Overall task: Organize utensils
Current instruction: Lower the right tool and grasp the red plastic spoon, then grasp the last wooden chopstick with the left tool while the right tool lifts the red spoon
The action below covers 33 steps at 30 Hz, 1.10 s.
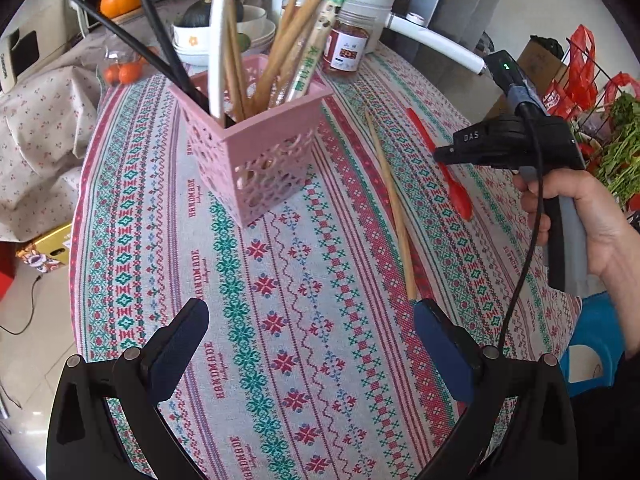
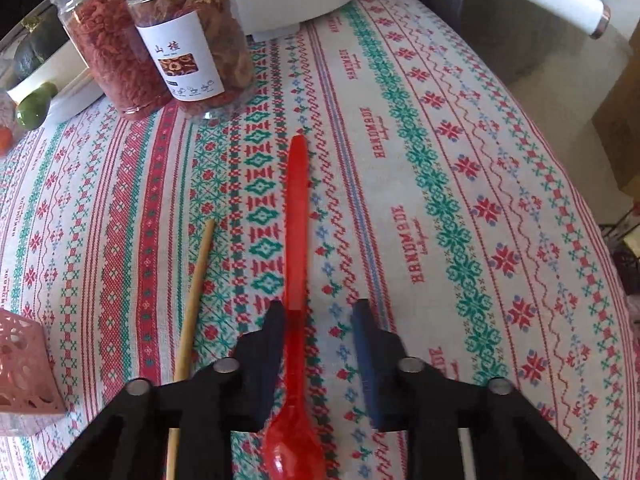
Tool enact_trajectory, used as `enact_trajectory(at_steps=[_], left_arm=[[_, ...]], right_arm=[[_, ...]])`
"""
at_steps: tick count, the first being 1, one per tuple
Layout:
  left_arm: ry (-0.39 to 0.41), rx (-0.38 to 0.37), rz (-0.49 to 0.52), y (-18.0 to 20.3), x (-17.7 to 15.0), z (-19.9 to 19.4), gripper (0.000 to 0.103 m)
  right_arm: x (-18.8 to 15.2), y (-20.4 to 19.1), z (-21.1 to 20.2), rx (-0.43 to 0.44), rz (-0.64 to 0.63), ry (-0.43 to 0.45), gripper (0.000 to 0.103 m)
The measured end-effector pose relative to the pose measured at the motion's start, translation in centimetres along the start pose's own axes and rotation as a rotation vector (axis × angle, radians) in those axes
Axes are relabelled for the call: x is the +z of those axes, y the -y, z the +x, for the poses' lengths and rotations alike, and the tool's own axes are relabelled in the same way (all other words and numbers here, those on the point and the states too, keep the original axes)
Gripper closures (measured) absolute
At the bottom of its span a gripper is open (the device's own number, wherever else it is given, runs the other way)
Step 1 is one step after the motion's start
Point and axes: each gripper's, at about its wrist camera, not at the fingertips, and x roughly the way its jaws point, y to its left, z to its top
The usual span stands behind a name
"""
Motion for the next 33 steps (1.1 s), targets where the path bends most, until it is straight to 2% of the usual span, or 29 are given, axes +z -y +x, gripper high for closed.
enact_trajectory(at_steps=[1, 2, 12, 15, 17, 18, 19, 22, 25, 28, 30, 31, 33], left_arm=[[0.004, 0.003, 0.007, 0.5, 0.0, 0.1, 0.0], [0.005, -0.001, 0.013, 1.0, 0.0, 0.3, 0.0], [-0.008, -0.022, 0.073, 6.6, 1.6, 2.9, 0.0], [0.001, -0.009, 0.09, 7.8, 2.4, 3.4, 0.0], [0.013, 0.024, 0.111, 8.6, 3.0, 3.7, 0.0], [0.014, 0.044, 0.124, 9.0, 3.3, 3.9, 0.0], [0.013, 0.065, 0.137, 9.4, 3.7, 4.3, 0.0], [-0.014, 0.116, 0.172, 10.0, 4.4, 5.4, 0.0], [-0.047, 0.135, 0.152, 10.3, 5.4, 6.7, 0.0], [-0.067, 0.142, 0.133, 10.8, 6.8, 8.1, 0.003], [-0.077, 0.151, 0.132, 11.0, 7.9, 8.9, 0.019], [-0.083, 0.156, 0.128, 11.1, 8.4, 9.4, 0.023], [-0.094, 0.159, 0.119, 11.1, 9.5, 10.3, 0.033]], right_arm=[[-0.2, 0.9, -0.1, 0.025, 0.015, -0.019, 0.099], [-0.4, 1.8, -0.3, 0.05, 0.031, -0.039, 0.1], [-5.5, 9.5, -3.6, 0.09, 0.034, -0.234, 0.099], [-6.3, 11.5, -4.7, 0.108, 0.07, -0.216, 0.09], [-6.3, 12.5, -5.2, 0.135, 0.096, -0.193, 0.08], [-6.1, 12.8, -5.4, 0.144, 0.109, -0.177, 0.07], [-5.6, 13.1, -5.6, 0.149, 0.118, -0.161, 0.065], [-4.6, 13.2, -5.1, 0.132, 0.128, -0.135, 0.064], [-4.2, 12.6, -3.7, 0.094, 0.121, -0.143, 0.064], [-3.9, 11.7, -3.4, 0.048, 0.055, -0.114, 0.066], [-3.9, 10.6, -3.0, -0.016, -0.027, -0.109, 0.08], [-4.1, 10.2, -3.0, -0.056, -0.08, -0.106, 0.087], [-4.4, 10.3, -3.1, -0.049, -0.089, -0.115, 0.093]])
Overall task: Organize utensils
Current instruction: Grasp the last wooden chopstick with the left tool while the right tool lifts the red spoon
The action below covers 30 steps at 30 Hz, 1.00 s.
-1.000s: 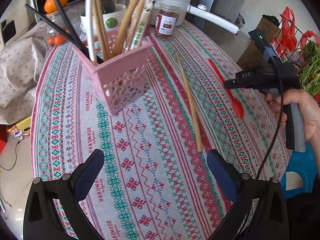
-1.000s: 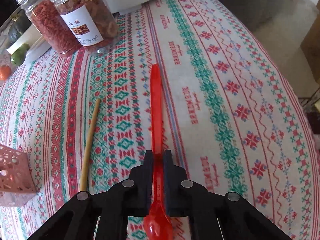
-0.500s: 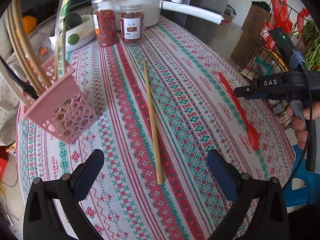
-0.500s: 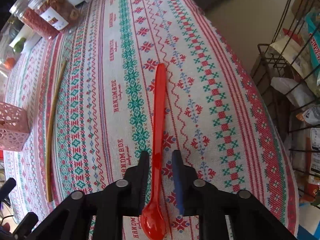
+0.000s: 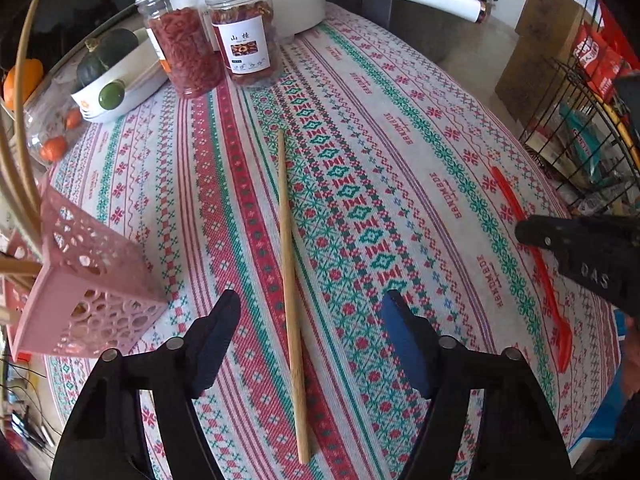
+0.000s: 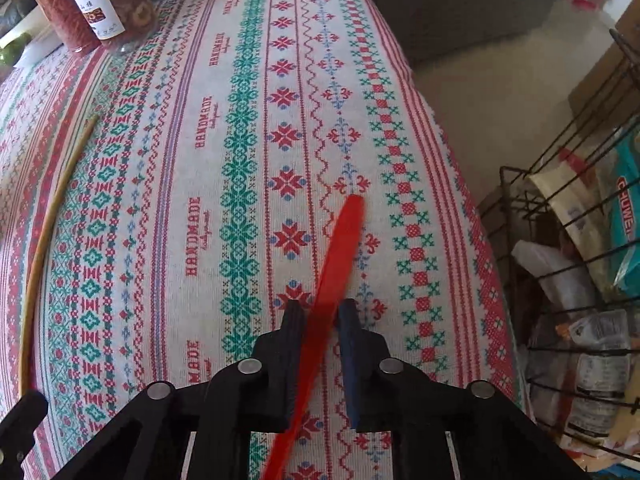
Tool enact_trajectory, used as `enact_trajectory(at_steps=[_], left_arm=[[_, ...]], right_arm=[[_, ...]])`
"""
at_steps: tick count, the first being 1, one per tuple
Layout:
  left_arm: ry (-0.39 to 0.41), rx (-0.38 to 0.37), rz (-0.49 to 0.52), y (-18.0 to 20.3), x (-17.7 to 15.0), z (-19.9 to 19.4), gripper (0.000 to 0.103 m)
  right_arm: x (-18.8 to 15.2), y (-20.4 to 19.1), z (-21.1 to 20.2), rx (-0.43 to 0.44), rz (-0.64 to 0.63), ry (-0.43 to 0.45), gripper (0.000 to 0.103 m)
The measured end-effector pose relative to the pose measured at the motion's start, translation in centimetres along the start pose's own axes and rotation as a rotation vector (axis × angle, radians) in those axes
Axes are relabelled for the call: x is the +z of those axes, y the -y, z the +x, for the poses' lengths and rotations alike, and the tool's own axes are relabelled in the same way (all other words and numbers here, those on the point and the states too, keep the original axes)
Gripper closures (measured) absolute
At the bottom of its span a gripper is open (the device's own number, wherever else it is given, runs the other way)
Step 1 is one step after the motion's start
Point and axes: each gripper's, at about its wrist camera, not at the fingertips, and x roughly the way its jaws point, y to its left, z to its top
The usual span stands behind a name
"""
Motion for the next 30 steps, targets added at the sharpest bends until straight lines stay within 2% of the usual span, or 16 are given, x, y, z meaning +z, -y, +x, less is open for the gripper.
enact_trajectory(at_steps=[6, 10, 12, 15, 18, 20, 24, 30], left_arm=[[-0.028, 0.033, -0.026, -0.5, 3.3, 2.3, 0.055], [-0.047, 0.031, -0.016, -0.9, 5.0, 3.3, 0.062], [-0.068, -0.004, -0.016, -0.9, 5.5, 3.5, 0.083], [-0.085, -0.007, 0.001, -0.6, 5.5, 3.5, 0.097], [-0.075, 0.011, 0.027, 0.0, 4.7, 3.2, 0.097], [-0.053, -0.003, 0.041, 0.2, 3.7, 2.4, 0.097], [0.004, -0.06, 0.06, 0.4, 1.2, -0.5, 0.097], [0.112, -0.155, 0.115, 0.2, -2.9, -7.1, 0.097]], right_arm=[[-1.2, 1.7, -0.6, 0.091, 0.053, -0.018, 0.093], [-1.5, 2.4, -1.2, 0.141, 0.084, -0.011, 0.093], [-1.5, 2.4, -1.5, 0.152, 0.088, -0.003, 0.093], [-1.2, 2.1, -2.0, 0.166, 0.094, 0.009, 0.093], [-0.9, 1.8, -2.3, 0.177, 0.102, 0.024, 0.093], [-0.9, 1.6, -2.7, 0.183, 0.108, 0.036, 0.093], [-1.2, 1.3, -4.0, 0.199, 0.13, 0.073, 0.093], [-2.2, 0.7, -7.4, 0.233, 0.149, 0.154, 0.093]])
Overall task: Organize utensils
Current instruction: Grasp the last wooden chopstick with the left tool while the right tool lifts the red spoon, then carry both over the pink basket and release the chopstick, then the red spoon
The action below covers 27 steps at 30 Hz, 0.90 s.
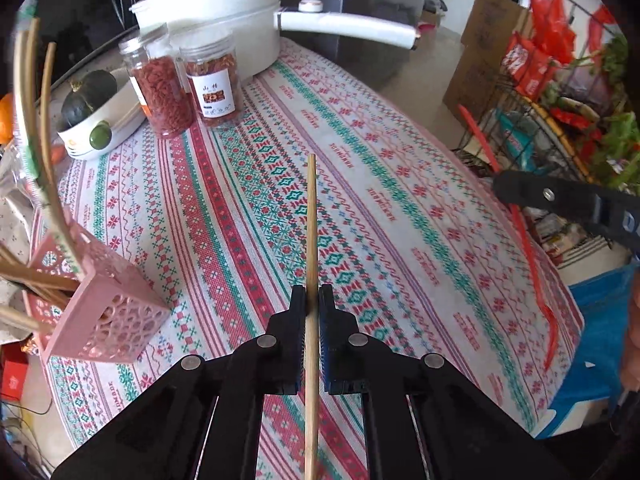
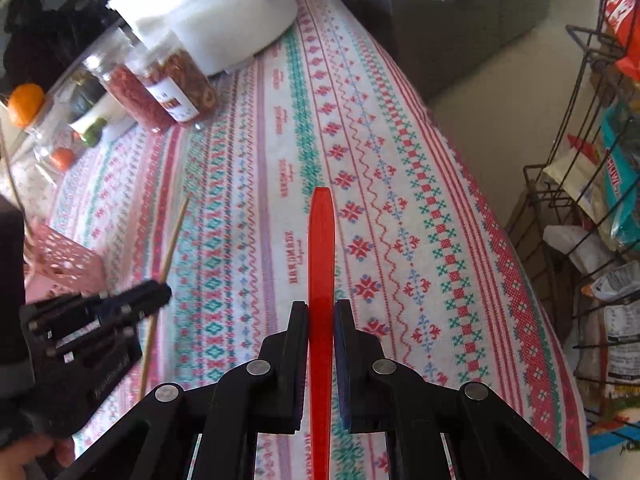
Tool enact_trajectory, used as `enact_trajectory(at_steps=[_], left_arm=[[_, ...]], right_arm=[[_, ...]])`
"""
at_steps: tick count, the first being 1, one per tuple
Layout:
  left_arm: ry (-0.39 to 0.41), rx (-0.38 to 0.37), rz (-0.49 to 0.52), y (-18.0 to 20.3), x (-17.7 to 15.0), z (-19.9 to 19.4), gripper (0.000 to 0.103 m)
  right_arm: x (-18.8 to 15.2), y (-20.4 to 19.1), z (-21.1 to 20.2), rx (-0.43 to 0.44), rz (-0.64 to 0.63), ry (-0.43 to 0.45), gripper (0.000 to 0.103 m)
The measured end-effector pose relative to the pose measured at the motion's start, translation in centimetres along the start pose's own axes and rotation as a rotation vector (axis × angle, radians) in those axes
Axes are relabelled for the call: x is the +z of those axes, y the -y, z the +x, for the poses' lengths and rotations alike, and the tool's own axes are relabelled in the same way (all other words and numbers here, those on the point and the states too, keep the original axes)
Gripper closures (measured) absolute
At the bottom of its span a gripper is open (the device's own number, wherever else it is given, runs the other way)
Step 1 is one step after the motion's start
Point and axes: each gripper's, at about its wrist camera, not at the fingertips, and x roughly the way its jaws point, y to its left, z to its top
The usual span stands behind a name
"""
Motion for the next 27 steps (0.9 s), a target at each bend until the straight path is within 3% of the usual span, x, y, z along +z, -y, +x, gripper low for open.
enact_trajectory(at_steps=[9, 14, 19, 22, 27], left_arm=[[0.282, -0.059, 0.079, -0.2, -4.2, -13.1, 0.097], [0.478, -0.096, 0.009, -2.6, -5.7, -19.5, 0.097], [0.681, -0.06, -0.064, -5.9, -6.0, -25.3, 0.097], [0.761, -0.008, -0.101, -8.0, -5.6, -26.6, 0.097], [0.831, 0.002, -0.192, -11.1, -5.1, -25.4, 0.097]], right_arm=[[-1.3, -4.1, -6.9, 0.085, 0.002, 0.247, 0.093], [-2.3, -7.0, -10.8, 0.123, -0.018, 0.416, 0.093], [-2.5, -9.6, -13.0, 0.142, -0.059, 0.539, 0.093], [-2.2, -10.7, -13.6, 0.174, -0.064, 0.574, 0.093], [-1.7, -12.5, -12.8, 0.206, -0.085, 0.582, 0.093]])
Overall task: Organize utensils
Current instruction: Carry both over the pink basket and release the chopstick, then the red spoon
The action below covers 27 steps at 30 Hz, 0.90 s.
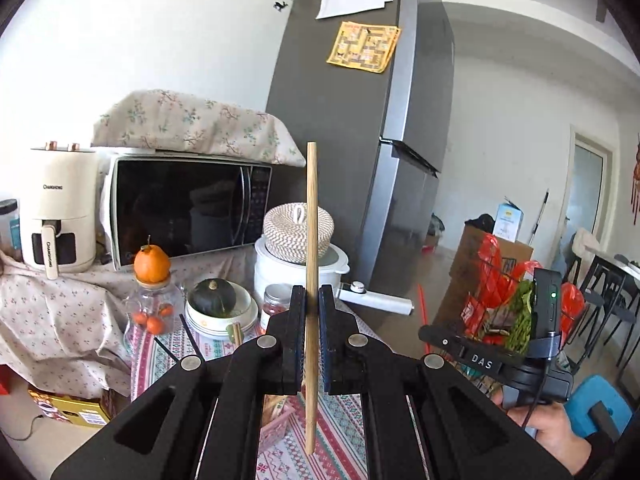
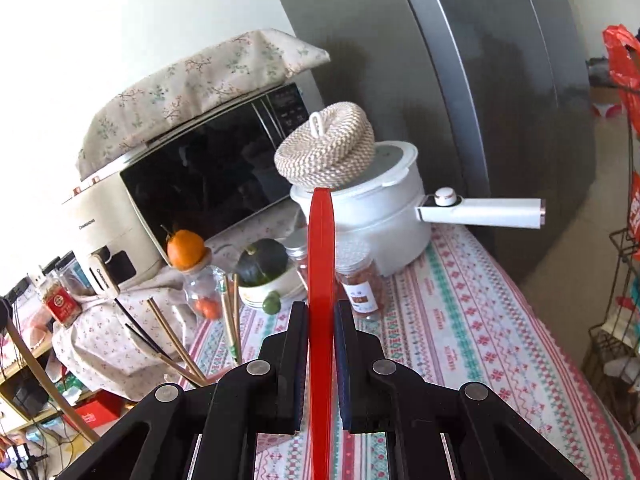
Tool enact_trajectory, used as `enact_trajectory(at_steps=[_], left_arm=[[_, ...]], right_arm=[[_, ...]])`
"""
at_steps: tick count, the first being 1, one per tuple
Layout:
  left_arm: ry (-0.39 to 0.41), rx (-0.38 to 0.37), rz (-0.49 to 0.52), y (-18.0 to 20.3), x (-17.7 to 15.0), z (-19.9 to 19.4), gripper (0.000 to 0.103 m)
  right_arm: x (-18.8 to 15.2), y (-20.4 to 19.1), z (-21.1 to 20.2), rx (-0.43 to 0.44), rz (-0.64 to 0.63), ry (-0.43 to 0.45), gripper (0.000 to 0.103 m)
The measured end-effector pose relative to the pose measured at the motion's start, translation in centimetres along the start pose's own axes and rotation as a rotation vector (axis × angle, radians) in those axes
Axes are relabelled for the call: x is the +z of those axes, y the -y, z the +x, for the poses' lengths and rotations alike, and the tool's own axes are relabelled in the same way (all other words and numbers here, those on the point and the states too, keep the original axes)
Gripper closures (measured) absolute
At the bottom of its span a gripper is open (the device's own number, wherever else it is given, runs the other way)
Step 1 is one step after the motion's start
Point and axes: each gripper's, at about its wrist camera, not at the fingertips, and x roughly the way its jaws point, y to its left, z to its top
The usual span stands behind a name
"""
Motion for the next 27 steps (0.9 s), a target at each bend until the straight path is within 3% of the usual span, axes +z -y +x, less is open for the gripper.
enact_trajectory(at_steps=[16, 23, 27], left_arm=[[0.121, 0.195, 0.161, 0.7, -2.9, 7.3, 0.097], [0.094, 0.236, 0.181, -0.5, -5.0, 9.9, 0.097], [0.037, 0.247, 0.125, -1.6, -5.4, 10.8, 0.095]], right_arm=[[-0.2, -0.4, 2.5, 0.056, 0.051, -0.002, 0.093], [-0.2, 0.4, 2.4, 0.054, 0.072, 0.008, 0.093], [-0.1, 0.6, 2.4, 0.053, 0.071, 0.015, 0.093]])
